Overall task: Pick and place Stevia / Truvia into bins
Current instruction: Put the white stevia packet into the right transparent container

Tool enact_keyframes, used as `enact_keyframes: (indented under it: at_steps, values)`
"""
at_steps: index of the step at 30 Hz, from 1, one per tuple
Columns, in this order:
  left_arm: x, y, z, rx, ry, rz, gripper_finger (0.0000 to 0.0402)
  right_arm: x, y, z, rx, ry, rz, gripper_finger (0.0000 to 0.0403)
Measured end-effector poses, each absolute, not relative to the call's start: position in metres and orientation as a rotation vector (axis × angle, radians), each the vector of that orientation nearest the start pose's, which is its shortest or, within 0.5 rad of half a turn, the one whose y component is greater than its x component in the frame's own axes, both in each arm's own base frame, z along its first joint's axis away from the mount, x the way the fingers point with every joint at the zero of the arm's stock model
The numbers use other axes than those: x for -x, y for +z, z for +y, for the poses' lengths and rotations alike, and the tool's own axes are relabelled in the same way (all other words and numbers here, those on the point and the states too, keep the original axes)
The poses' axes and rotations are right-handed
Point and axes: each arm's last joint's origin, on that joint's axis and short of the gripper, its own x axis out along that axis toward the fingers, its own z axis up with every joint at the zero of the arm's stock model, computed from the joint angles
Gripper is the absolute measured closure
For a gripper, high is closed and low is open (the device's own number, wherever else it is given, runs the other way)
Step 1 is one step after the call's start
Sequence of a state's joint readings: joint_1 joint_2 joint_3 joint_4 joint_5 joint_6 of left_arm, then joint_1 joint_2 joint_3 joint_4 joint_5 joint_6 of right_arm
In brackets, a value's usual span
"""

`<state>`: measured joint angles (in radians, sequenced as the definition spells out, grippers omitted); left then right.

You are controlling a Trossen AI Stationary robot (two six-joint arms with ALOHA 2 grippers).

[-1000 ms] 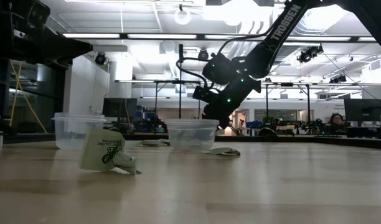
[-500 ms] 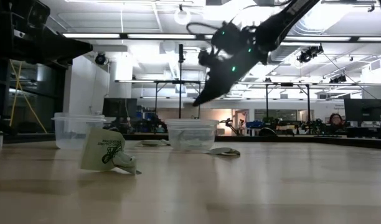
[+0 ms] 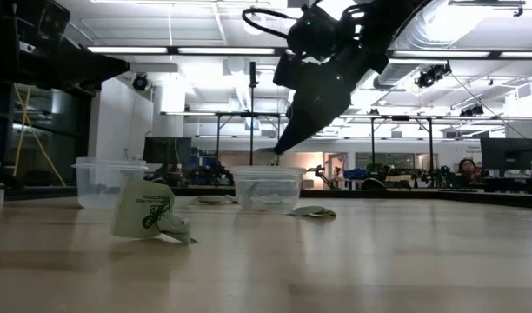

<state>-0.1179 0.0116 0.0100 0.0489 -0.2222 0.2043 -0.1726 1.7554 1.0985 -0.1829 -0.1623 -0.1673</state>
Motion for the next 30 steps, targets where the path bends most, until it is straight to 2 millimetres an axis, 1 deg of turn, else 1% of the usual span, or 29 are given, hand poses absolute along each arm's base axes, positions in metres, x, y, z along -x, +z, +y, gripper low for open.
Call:
enact_keyframes:
  at_steps: [2, 4, 10, 13, 16, 19, 22, 26, 30]
  values:
    - [-0.097, 0.171, -0.005, -0.196, 0.109, -0.036, 0.0323, -0.360, 0.190, -0.054, -0.003, 0.062, 0.822, 0.0380]
    - [-0.097, 0.171, -0.005, -0.196, 0.109, -0.036, 0.0323, -0.362, 0.191, -0.047, -0.020, 0.069, 0.807, 0.0354]
    - [-0.097, 0.171, -0.005, -0.196, 0.109, -0.036, 0.0323, -0.364, 0.191, -0.031, -0.020, 0.080, 0.804, 0.0239]
    - [-0.097, 0.171, -0.005, -0.196, 0.109, -0.035, 0.0323, -0.363, 0.190, -0.023, -0.107, 0.081, 0.823, 0.0184]
    - [-0.097, 0.171, -0.005, -0.196, 0.109, -0.036, 0.0323, -0.360, 0.187, -0.008, -0.216, 0.112, 0.879, 0.0149]
    - [-0.097, 0.171, -0.005, -0.196, 0.109, -0.036, 0.0323, -0.355, 0.183, 0.008, -0.297, 0.104, 0.962, 0.0136]
    - [-0.097, 0.171, -0.005, -0.196, 0.109, -0.036, 0.0323, -0.351, 0.180, 0.023, -0.328, 0.033, 1.018, 0.0138]
    - [-0.097, 0.171, -0.005, -0.196, 0.109, -0.036, 0.0323, -0.350, 0.174, 0.036, -0.279, -0.134, 1.016, 0.0143]
    - [-0.097, 0.171, -0.005, -0.196, 0.109, -0.036, 0.0323, -0.353, 0.162, 0.044, -0.255, -0.187, 1.028, 0.0142]
